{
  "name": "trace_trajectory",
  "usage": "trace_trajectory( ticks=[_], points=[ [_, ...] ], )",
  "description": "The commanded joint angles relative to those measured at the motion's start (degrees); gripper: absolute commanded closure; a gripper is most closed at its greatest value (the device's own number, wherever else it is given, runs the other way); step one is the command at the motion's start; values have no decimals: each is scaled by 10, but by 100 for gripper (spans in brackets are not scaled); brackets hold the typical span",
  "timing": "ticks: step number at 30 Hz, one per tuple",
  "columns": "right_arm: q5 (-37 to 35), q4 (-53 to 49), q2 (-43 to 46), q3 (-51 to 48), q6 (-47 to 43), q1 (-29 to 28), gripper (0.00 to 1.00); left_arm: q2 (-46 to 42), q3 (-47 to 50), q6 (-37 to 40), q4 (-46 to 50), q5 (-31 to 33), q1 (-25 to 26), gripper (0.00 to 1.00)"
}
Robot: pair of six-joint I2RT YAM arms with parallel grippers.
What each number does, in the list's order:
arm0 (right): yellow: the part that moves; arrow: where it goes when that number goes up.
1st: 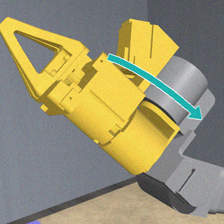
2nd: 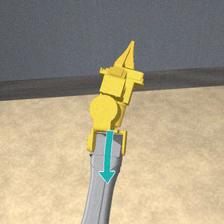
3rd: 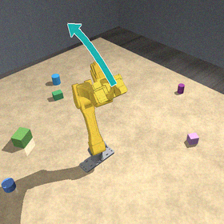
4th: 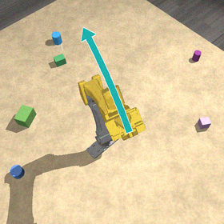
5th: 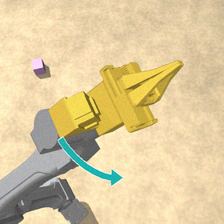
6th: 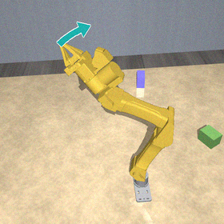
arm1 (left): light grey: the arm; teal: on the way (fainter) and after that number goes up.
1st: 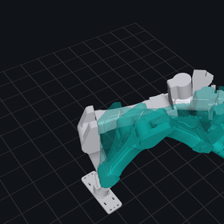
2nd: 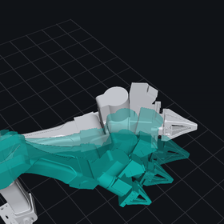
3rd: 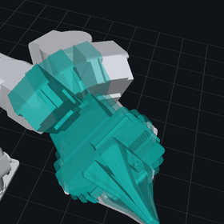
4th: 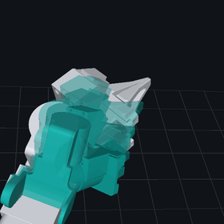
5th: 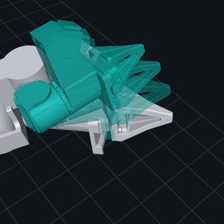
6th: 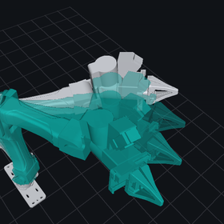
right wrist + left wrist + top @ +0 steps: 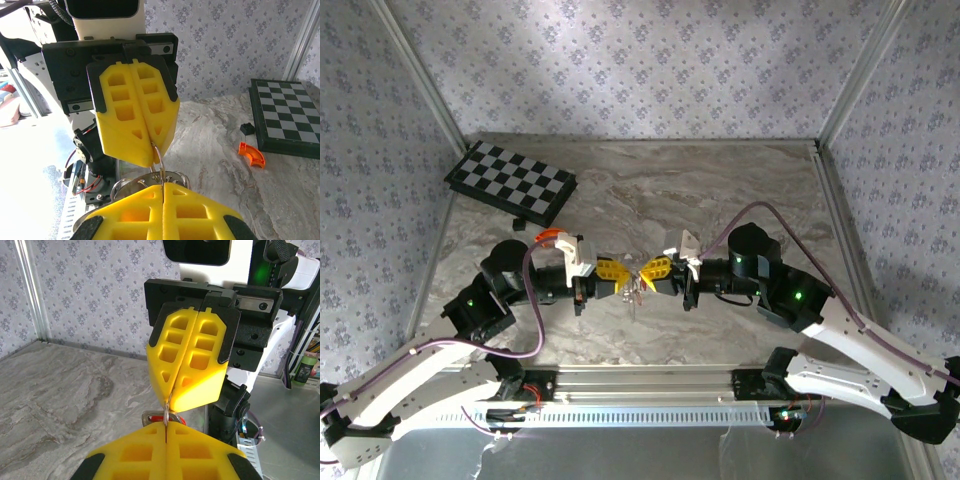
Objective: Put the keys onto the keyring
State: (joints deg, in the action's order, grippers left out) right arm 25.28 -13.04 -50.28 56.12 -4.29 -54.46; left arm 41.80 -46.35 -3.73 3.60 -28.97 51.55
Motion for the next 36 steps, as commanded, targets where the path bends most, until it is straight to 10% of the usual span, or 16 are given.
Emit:
trace_trajectory(
  ticks=[1,36],
  points=[
    [-4,21,5,-1,6,3,100,-1,-14,-6,-28,-13,5,100],
    [17,31,-4,-1,10,-5,100,12,-20,3,-19,-8,5,100]
  ],
)
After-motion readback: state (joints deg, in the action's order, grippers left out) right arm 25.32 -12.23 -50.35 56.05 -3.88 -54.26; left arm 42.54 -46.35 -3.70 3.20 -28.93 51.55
